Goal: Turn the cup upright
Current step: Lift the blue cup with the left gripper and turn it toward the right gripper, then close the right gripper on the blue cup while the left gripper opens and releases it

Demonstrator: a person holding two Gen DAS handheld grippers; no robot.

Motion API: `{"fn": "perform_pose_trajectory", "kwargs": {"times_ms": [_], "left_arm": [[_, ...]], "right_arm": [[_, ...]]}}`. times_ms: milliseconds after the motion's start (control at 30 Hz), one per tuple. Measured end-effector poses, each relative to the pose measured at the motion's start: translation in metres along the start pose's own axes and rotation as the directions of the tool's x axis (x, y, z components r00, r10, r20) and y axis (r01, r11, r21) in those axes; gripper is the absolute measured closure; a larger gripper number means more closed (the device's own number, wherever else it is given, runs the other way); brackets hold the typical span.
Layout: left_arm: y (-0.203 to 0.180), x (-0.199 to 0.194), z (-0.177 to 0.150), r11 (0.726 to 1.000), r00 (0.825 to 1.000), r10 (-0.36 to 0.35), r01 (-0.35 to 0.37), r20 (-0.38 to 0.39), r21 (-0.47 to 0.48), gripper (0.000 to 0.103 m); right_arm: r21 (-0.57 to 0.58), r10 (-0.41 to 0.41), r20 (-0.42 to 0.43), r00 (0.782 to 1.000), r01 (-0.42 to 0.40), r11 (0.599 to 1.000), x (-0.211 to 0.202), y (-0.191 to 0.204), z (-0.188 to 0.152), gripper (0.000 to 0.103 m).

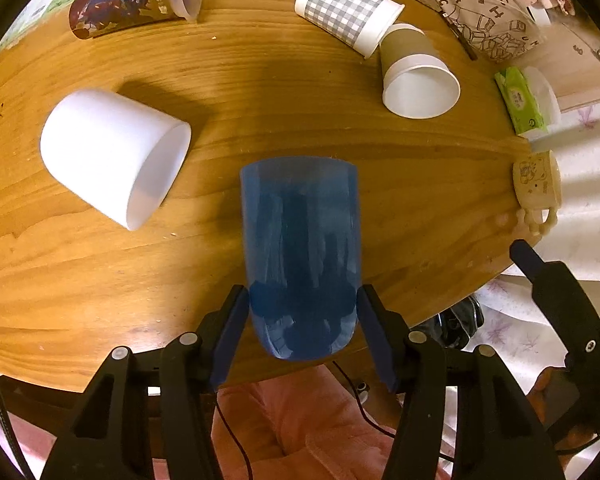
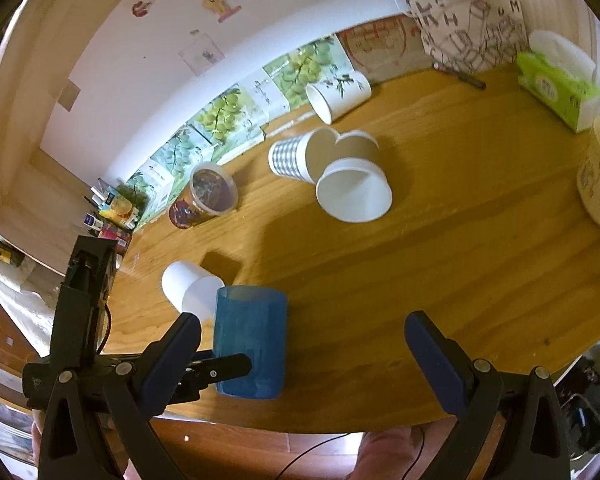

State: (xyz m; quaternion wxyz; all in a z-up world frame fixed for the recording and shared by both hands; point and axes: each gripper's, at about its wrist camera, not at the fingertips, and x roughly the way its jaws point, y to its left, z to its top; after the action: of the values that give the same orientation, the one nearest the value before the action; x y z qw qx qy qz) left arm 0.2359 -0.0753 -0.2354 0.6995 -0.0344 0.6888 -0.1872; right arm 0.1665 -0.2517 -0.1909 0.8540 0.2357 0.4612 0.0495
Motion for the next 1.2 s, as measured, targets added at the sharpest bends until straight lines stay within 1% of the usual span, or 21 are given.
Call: {"fn": "perform_pose_trajectory", "kwargs": {"times_ms": [133, 233, 500, 533, 600, 667, 700, 800, 1033, 1200], "left_arm": [[0.001, -0.002, -0.001, 1.0, 1.0, 0.014, -0.014, 0.0, 0.017, 0.044], [0.001, -0.004, -0.001, 0.999, 1.0, 0.022, -0.022, 0.003, 0.031, 0.043], [0.005, -0.009, -0.004, 0.999, 0.999, 0.035, -0.036, 0.021, 0.038, 0.042], [0.006, -0.011, -0.005, 0.999, 0.999, 0.036, -0.037, 0.033, 0.037, 0.042], [0.008, -0.016, -0.007, 0.999, 0.997, 0.04, -0.042, 0.065, 0.03, 0.037], [0.013, -0.023, -0.008, 0.998, 0.992, 0.057, -0.058, 0.114, 0.01, 0.026], [0.015, -0.027, -0.008, 0.998, 0.989, 0.064, -0.065, 0.134, 0.003, 0.024], [0.022, -0.035, -0.009, 0.996, 0.981, 0.092, -0.093, 0.172, -0.001, 0.024], [0.035, -0.045, -0.014, 0.994, 0.972, 0.108, -0.11, 0.209, -0.004, 0.024], [0.046, -0.054, -0.021, 0.991, 0.96, 0.131, -0.133, 0.248, -0.009, 0.024]], "right_arm": [[0.026, 0.024, -0.037, 0.999, -0.023, 0.999, 0.007, -0.002, 0.001, 0.001], [0.044, 0.056, -0.062, 0.997, -0.053, 0.998, 0.012, -0.003, 0.002, 0.001], [0.02, 0.068, -0.102, 0.992, -0.066, 0.998, 0.025, 0.004, 0.005, 0.001], [0.019, 0.073, -0.11, 0.991, -0.071, 0.997, 0.028, 0.006, 0.005, 0.001], [0.016, 0.075, -0.122, 0.99, -0.073, 0.997, 0.032, 0.008, 0.006, 0.001], [0.011, 0.076, -0.136, 0.988, -0.075, 0.997, 0.037, 0.012, 0.006, 0.001], [0.008, 0.076, -0.145, 0.986, -0.076, 0.997, 0.041, 0.014, 0.006, 0.001], [0.003, 0.078, -0.168, 0.983, -0.079, 0.997, 0.048, 0.018, 0.004, 0.001], [0.032, 0.11, -0.22, 0.969, -0.106, 0.994, 0.067, 0.028, 0.004, 0.001], [0.046, 0.124, -0.256, 0.959, -0.116, 0.992, 0.081, 0.037, 0.006, 0.001]]}}
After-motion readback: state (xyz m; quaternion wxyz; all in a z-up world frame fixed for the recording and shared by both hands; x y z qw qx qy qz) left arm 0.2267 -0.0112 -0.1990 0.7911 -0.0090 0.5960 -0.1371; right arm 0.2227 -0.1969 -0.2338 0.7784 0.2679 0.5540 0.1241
